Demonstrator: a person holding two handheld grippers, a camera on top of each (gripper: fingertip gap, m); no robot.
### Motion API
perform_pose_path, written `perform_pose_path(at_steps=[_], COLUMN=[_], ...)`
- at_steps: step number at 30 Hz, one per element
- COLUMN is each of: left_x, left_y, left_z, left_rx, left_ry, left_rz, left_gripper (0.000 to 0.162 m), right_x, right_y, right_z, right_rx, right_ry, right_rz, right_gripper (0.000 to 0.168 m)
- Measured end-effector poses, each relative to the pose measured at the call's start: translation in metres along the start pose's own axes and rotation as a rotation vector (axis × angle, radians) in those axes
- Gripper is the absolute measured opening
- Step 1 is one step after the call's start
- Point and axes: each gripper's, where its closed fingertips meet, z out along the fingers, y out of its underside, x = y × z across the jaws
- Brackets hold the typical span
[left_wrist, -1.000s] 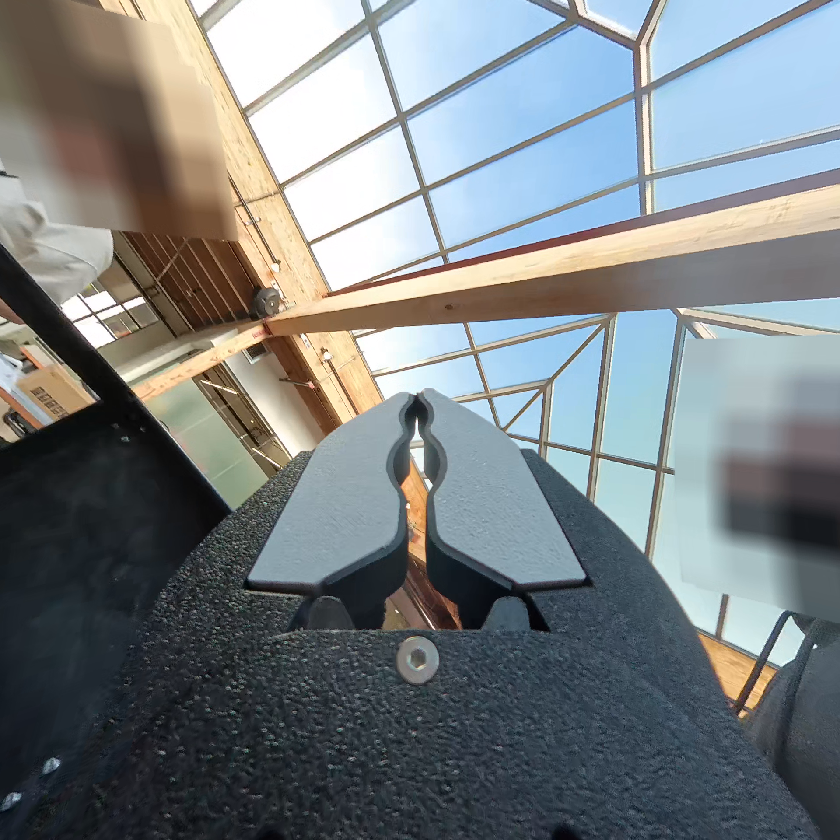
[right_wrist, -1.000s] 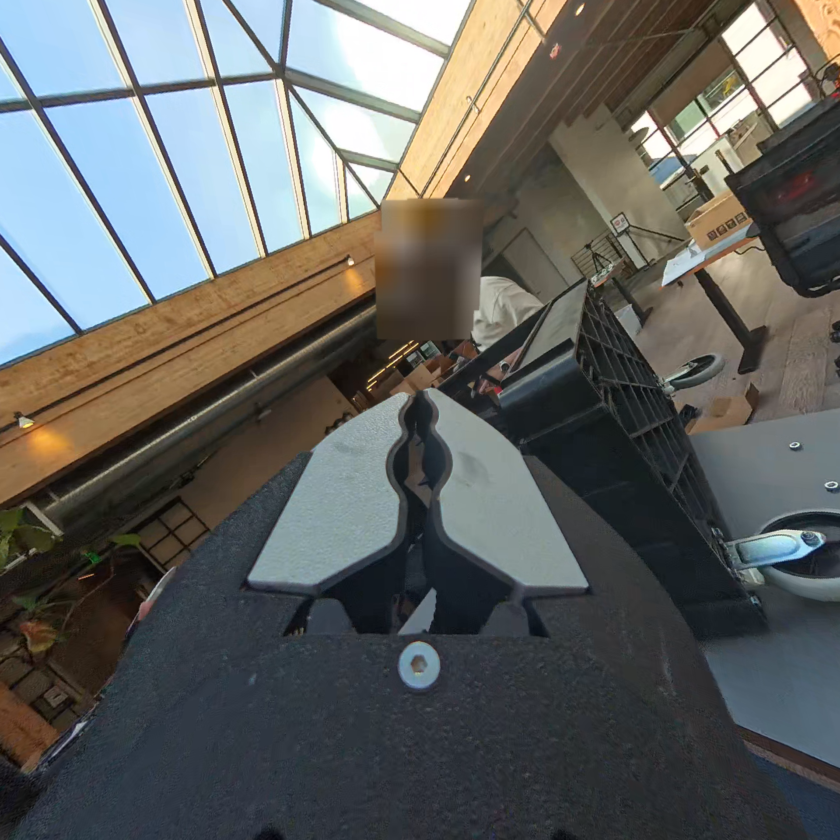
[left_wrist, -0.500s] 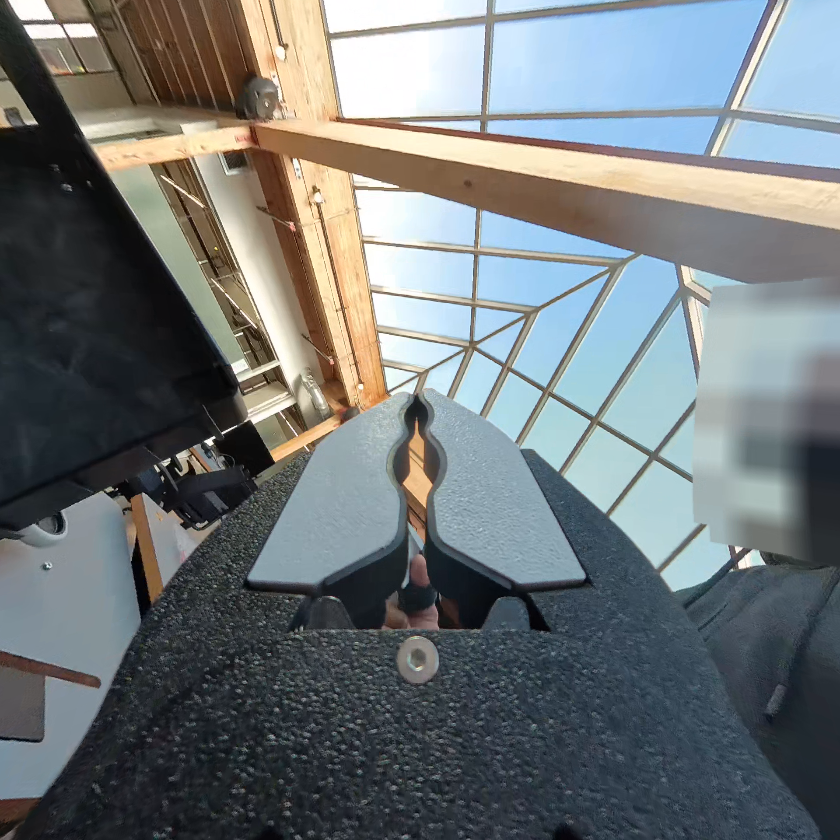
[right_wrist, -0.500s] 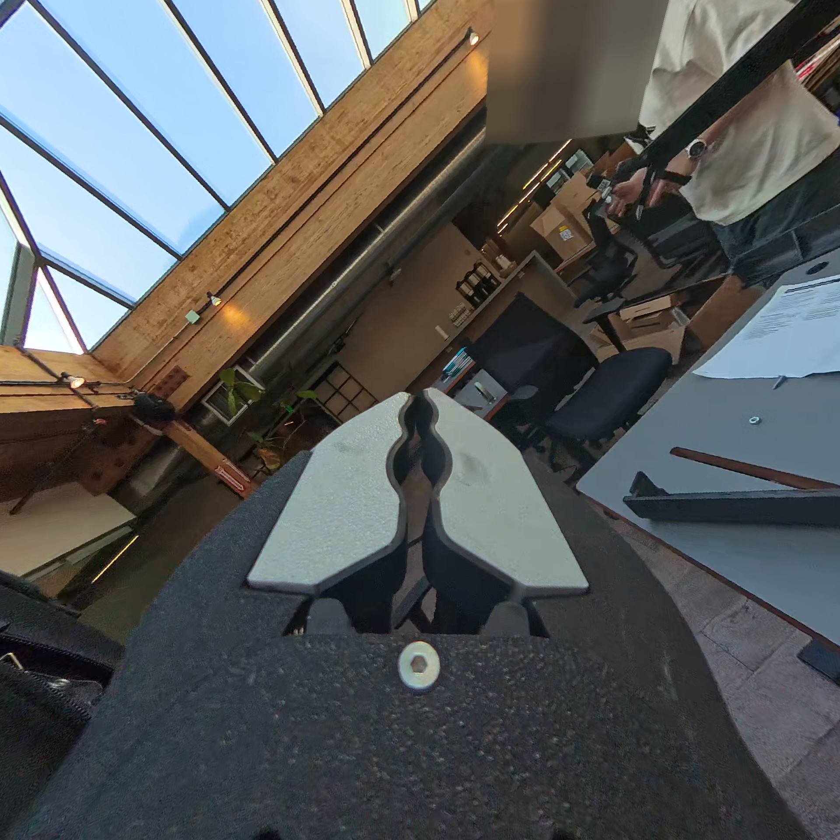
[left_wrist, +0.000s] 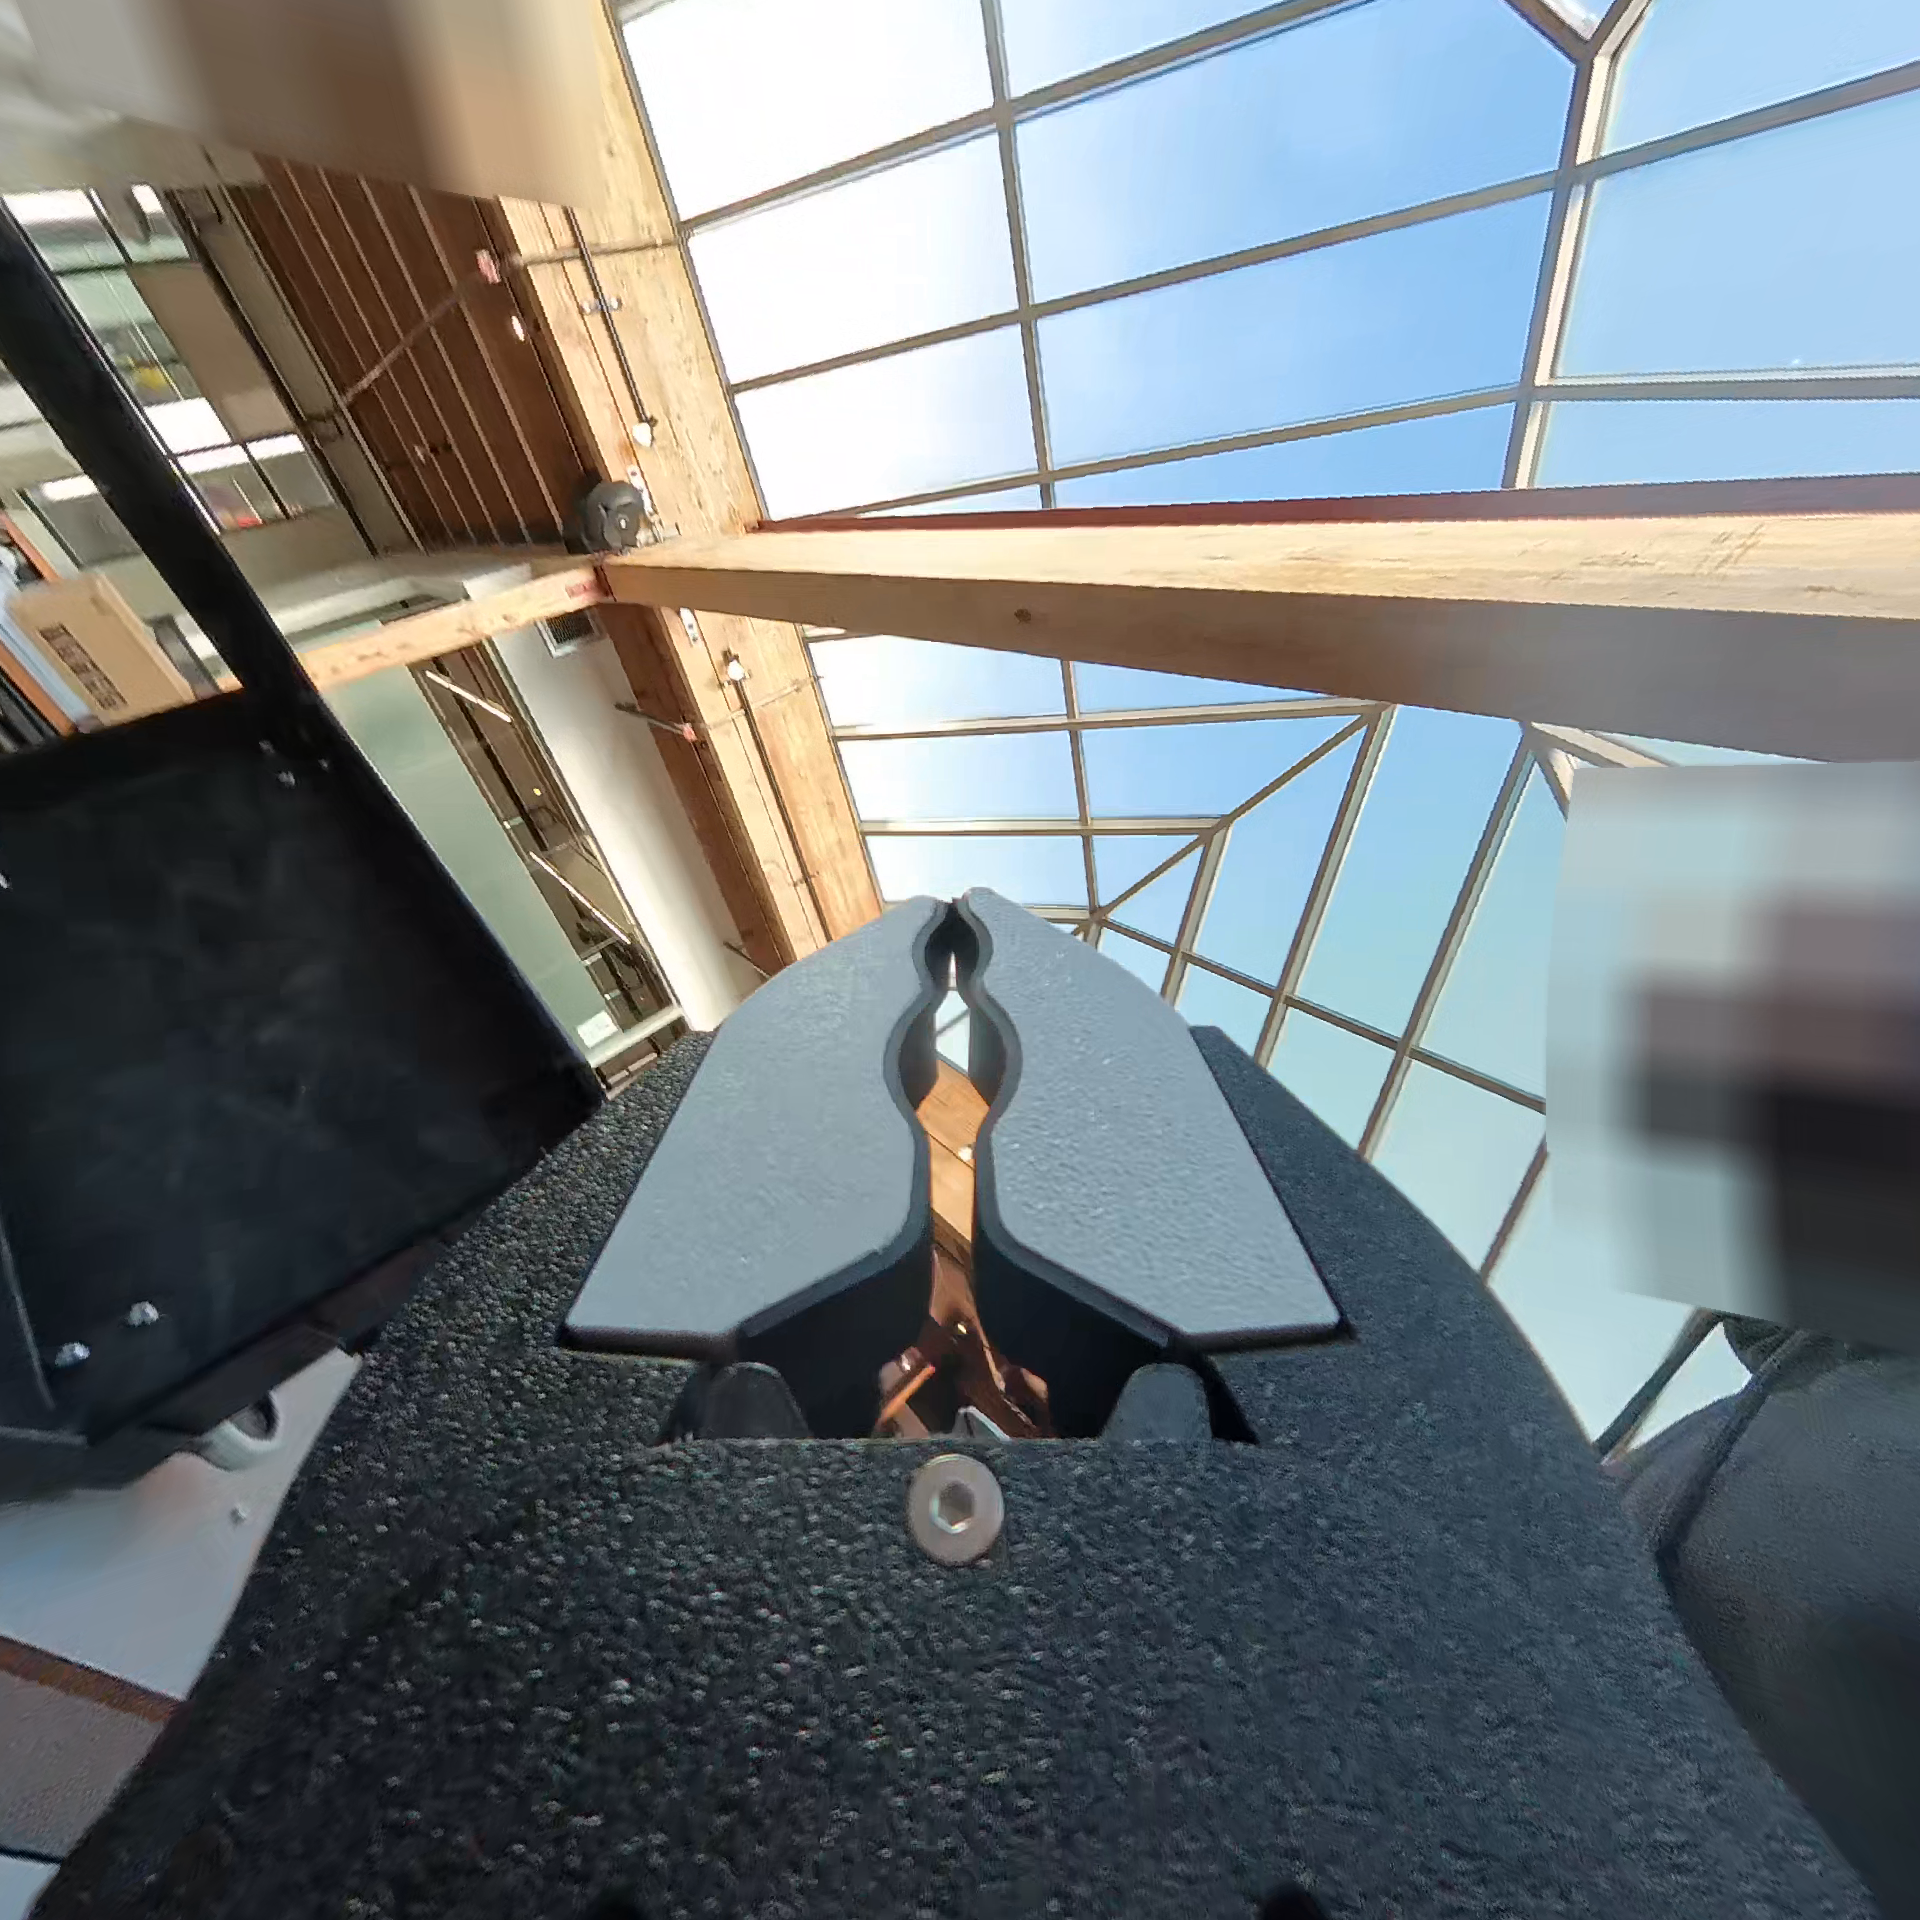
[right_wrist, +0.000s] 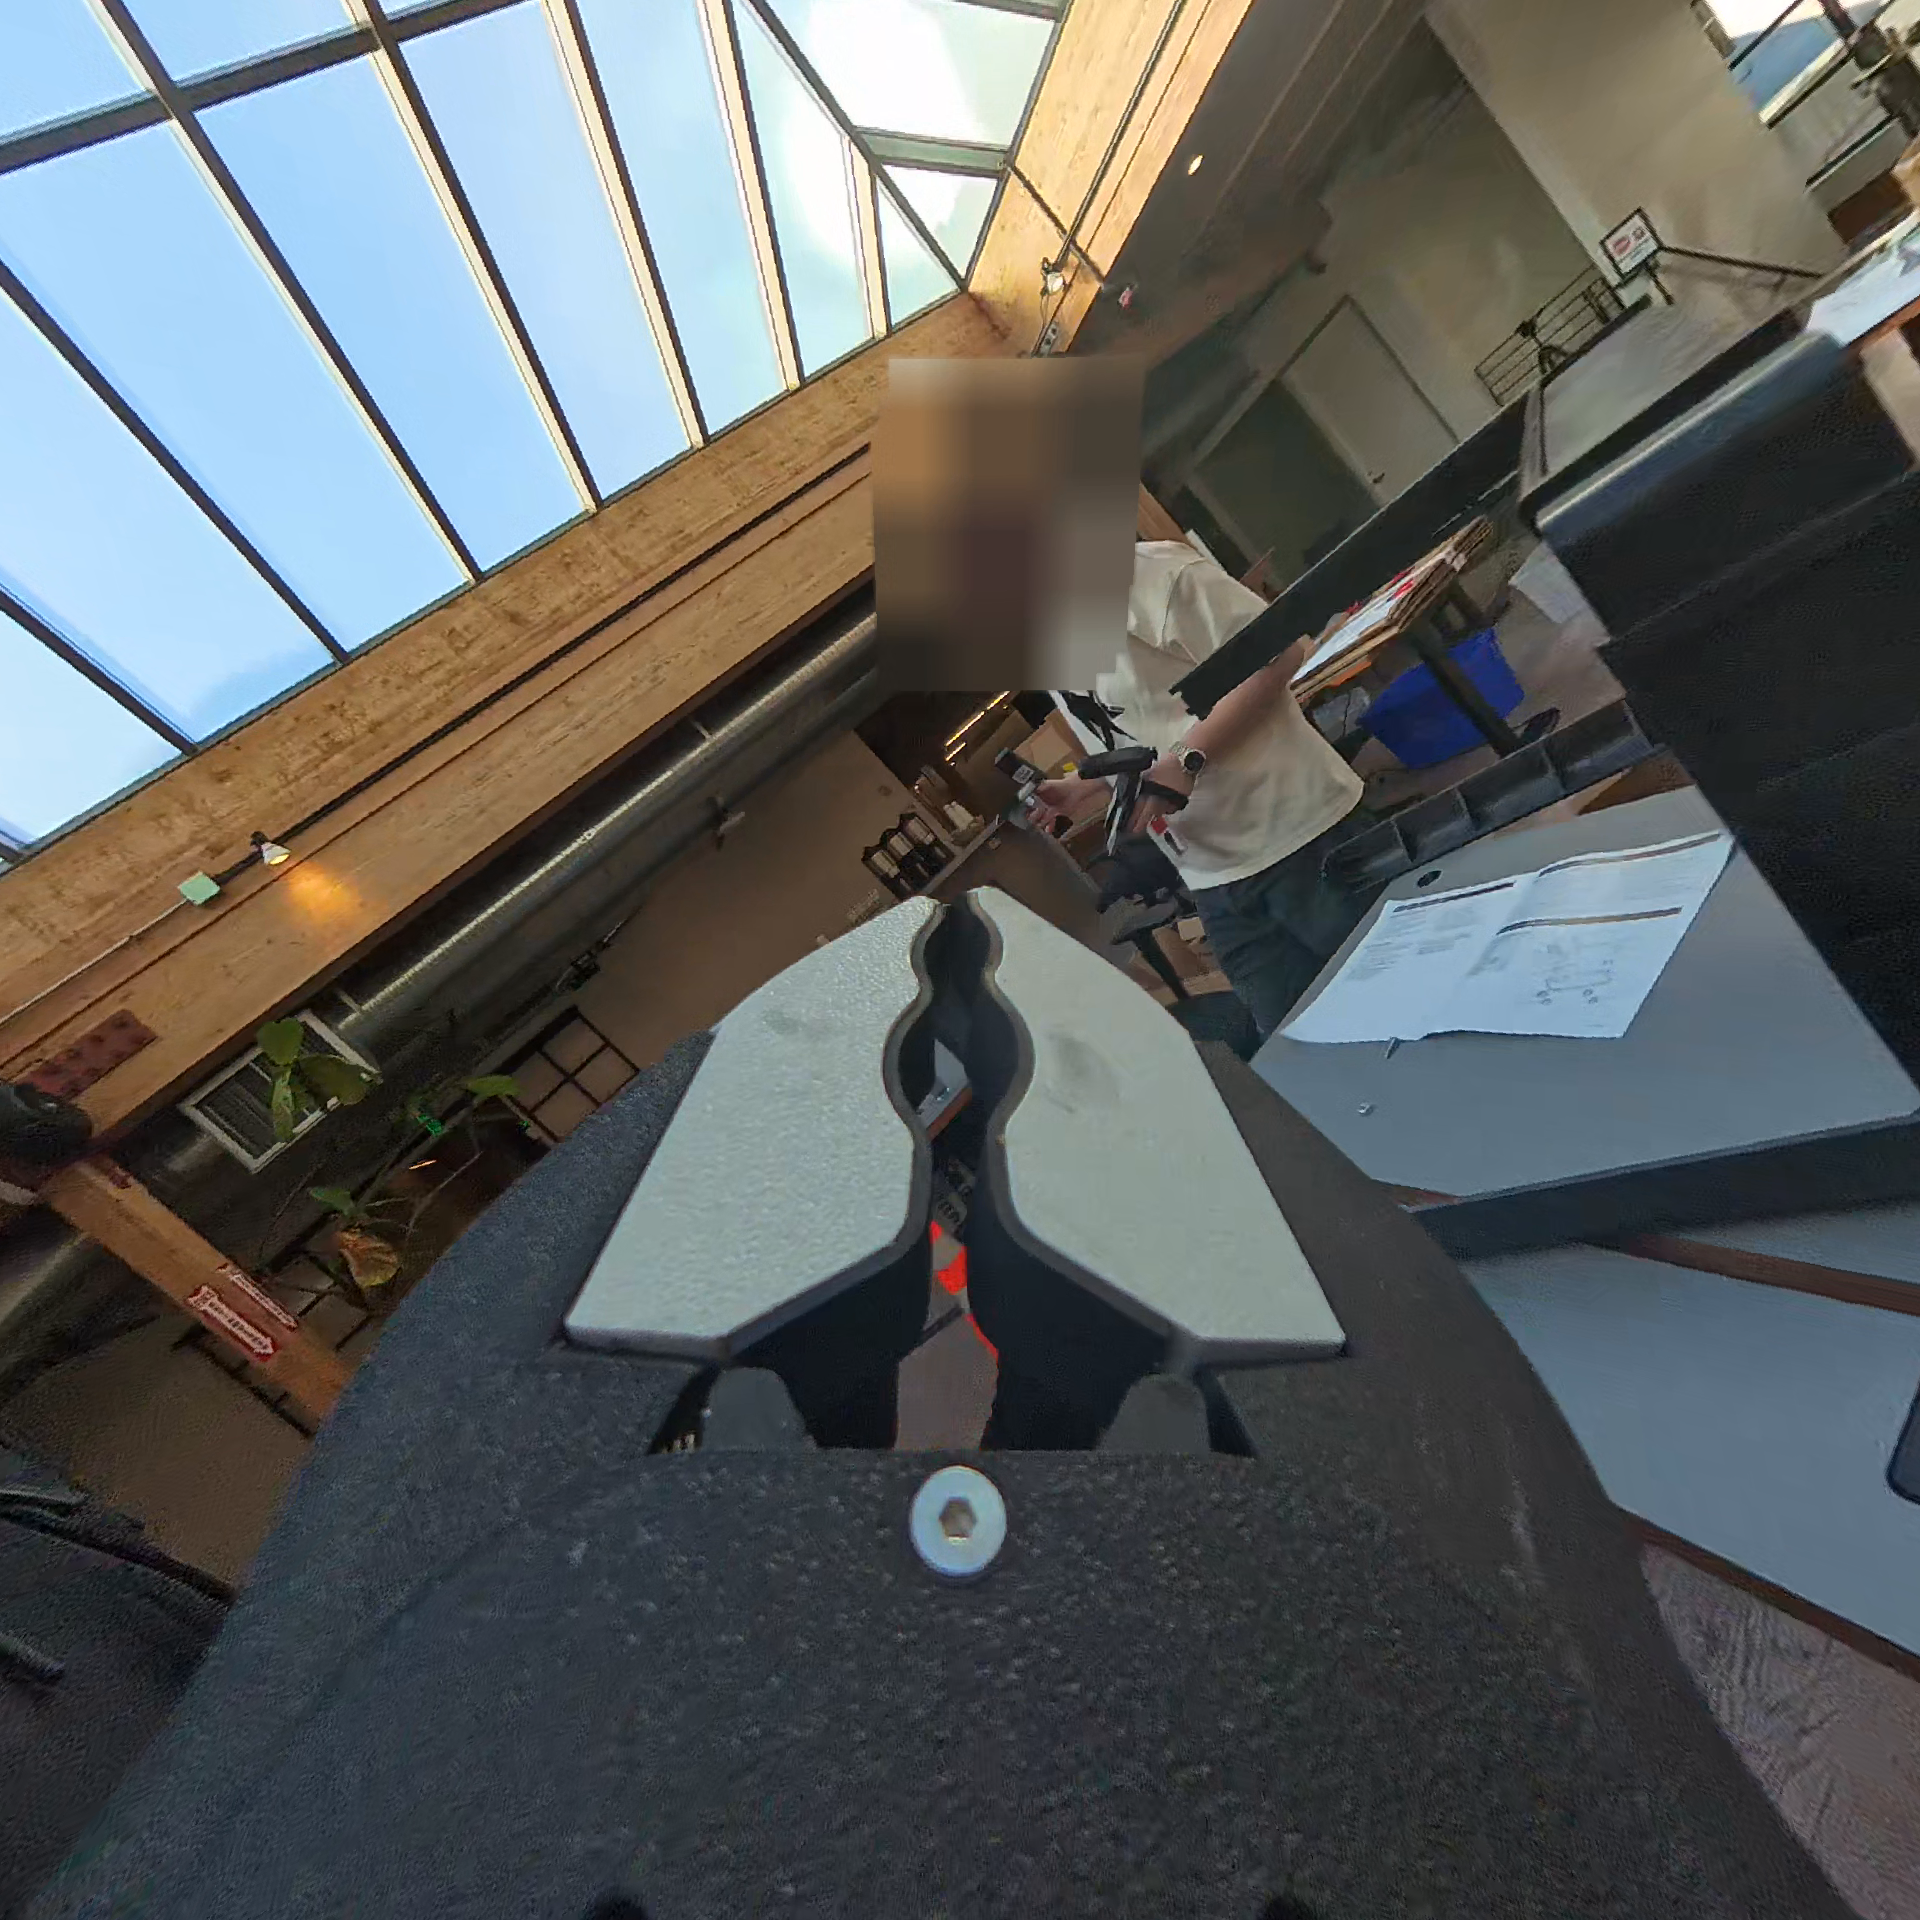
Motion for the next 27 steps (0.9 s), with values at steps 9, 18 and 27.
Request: perform_pose_path(at_steps=[9, 18, 27], left_x=[-0.045, -0.065, -0.028], left_y=[0.219, 0.347, 0.428], left_z=[0.006, 0.017, 0.161], left_rx=[-0.529, -0.777, -0.24], left_ry=[-0.013, -0.051, 0.163], left_rz=[-0.18, -0.141, -0.563], left_gripper=[0.0, 0.0, 0.0], right_x=[0.004, 0.057, 0.065], right_y=[0.151, 0.179, 0.087], right_z=[0.009, -0.045, -0.101], right_rx=[-0.452, -0.686, -0.674], right_ry=[-0.027, 0.014, -0.157], right_rz=[-0.111, -0.325, -0.653], right_gripper=[0.0, 0.0, 0.001])
